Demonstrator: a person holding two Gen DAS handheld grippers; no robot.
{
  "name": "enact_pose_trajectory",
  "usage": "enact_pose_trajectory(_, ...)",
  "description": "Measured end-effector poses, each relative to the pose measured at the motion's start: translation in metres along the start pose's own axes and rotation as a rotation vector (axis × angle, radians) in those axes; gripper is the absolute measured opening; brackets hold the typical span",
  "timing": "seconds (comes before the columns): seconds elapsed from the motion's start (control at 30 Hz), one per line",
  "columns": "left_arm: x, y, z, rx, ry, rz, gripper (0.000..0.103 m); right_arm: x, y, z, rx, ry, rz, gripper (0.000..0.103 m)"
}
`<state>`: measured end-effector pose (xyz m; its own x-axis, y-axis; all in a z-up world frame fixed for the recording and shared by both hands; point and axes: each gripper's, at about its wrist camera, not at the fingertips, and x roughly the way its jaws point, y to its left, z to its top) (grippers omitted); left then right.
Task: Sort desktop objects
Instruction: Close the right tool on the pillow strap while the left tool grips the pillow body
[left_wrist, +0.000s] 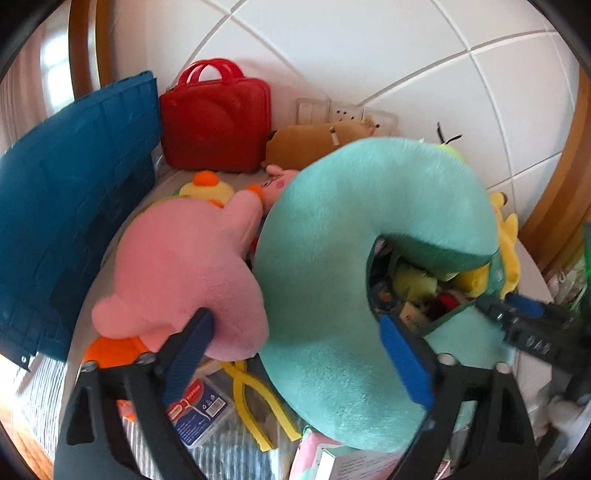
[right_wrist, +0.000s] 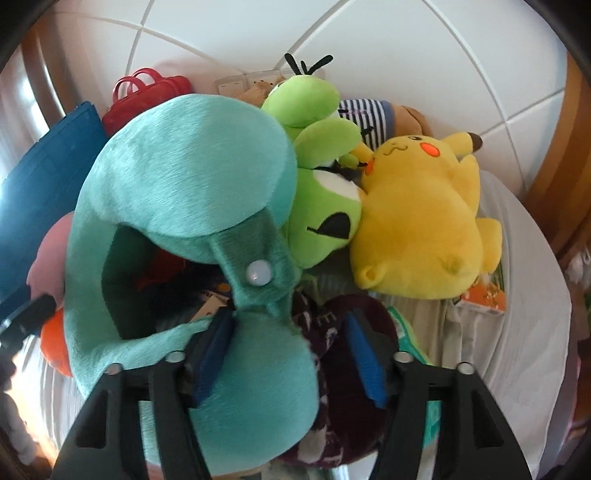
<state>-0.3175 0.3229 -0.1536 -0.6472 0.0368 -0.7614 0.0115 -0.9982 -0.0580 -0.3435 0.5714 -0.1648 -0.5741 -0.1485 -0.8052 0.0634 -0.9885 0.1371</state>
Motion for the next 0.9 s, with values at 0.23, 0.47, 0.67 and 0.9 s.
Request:
enact_pose_trajectory(0.23,-0.010,0.002,-0.008,-0.071,0.041,0.017,0.103,0.005,0.017,0.017,-0.059,-0.035,0.072,0.076)
enact_pose_trajectory(0.47,-0.002,0.008,-0.032,-0.132,0.082,0.009,0.103,0.030,-0.004,0.000,-0.028,0.030,0.043,0.031)
enact_pose_trajectory(0.67,0.022,-0.012,-0.030,-0.158,0.096,-0.029,0.103,0.031,-0.027,-0.011,0.009,0.040,0.045,0.052)
enact_pose_trajectory(0.9,0.058,-0.036,-0.029,-0.115,0.142,0.000,0.103,0.015,-0.030,-0.011,0.012,-0.014,0.081,0.068)
